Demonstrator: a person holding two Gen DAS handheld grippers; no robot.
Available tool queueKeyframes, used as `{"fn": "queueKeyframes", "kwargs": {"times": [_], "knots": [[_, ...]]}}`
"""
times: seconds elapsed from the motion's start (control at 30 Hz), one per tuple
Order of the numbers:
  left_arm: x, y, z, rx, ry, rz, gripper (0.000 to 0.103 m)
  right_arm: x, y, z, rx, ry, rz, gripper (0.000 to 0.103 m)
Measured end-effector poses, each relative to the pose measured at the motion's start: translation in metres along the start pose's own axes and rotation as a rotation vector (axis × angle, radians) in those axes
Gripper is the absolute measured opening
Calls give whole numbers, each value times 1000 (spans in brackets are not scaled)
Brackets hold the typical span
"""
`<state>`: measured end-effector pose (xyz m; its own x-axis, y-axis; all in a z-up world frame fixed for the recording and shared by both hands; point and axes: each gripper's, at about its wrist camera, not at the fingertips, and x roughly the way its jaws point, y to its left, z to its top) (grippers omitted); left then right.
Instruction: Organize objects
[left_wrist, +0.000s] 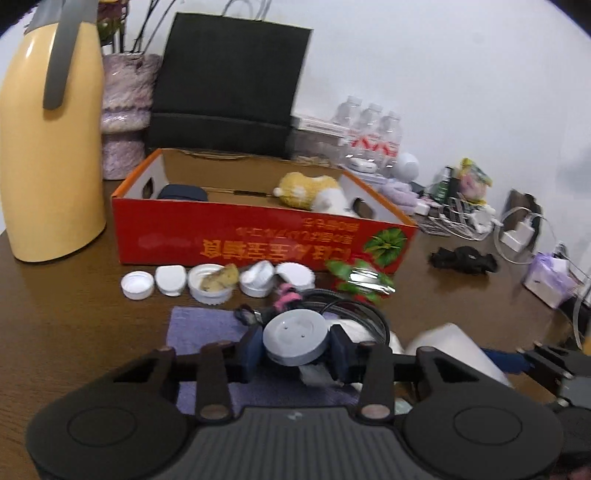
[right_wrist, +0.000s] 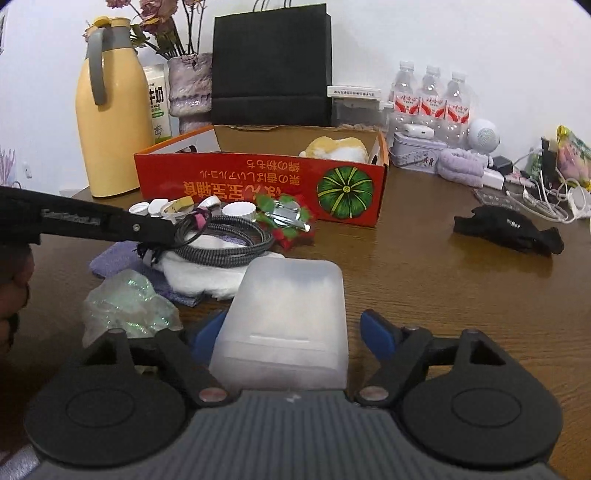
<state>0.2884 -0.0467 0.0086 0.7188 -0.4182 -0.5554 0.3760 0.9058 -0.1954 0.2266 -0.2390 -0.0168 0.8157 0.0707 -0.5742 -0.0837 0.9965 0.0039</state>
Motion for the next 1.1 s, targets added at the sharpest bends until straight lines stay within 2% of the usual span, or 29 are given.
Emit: {"fn": "queueKeyframes", "kwargs": {"times": [0.03, 0.07, 0.1, 0.17, 0.27, 0.33, 0.37, 0.43, 0.5, 0.57, 0.63, 0.77, 0.83, 0.9, 0.97, 1.0, 1.1], "knots": [[-9, -6, -4, 18, -15, -10, 38, -4, 2, 0, -13, -15, -8, 87], [-19, -12, -9, 38, -31, -24, 38, -8, 3, 0, -25, -32, -19, 100], [-29, -19, -14, 46, -36, -28, 38, -14, 5, 0, -36, -60, -42, 103], [-50, -30, -24, 47, -26, -20, 38, -31, 5, 0, -44, -124, -70, 103], [-77, -32, -39, -16, -29, -28, 38, -57, 4, 1, -24, -178, 11, 101], [-91, -34, -51, -18, -30, -1, 38, -74, 3, -1, 5, -194, 103, 96], [-98, -34, -58, -4, -33, 26, 38, -80, 3, -3, 30, -195, 159, 91], [-106, -34, -69, 27, -35, 33, 38, -86, 0, -9, 96, -181, 275, 81], [-109, -30, -78, 19, -11, 38, 38, -84, 0, -18, 171, -137, 362, 65], [-111, -27, -84, 1, 6, 41, 38, -78, 3, -25, 212, -75, 400, 59], [-114, -27, -88, -5, 5, 32, 38, -76, 14, -27, 189, -59, 404, 53], [-124, -35, -88, 27, -39, 14, 38, -78, 30, -19, 153, -81, 418, 53], [-127, -37, -87, 40, -68, 4, 38, -78, 41, -16, 89, -80, 381, 50], [-130, -39, -86, 53, -86, 5, 38, -76, 45, -12, 66, -72, 375, 25], [-132, -38, -87, 48, -95, -11, 38, -66, 50, -14, 27, -23, 341, 19], [-133, -37, -87, 45, -96, -14, 38, -60, 53, -16, 12, 0, 329, 5], [-130, -33, -87, 33, -84, 24, 38, -59, 56, -18, 4, -16, 283, 4]]}}
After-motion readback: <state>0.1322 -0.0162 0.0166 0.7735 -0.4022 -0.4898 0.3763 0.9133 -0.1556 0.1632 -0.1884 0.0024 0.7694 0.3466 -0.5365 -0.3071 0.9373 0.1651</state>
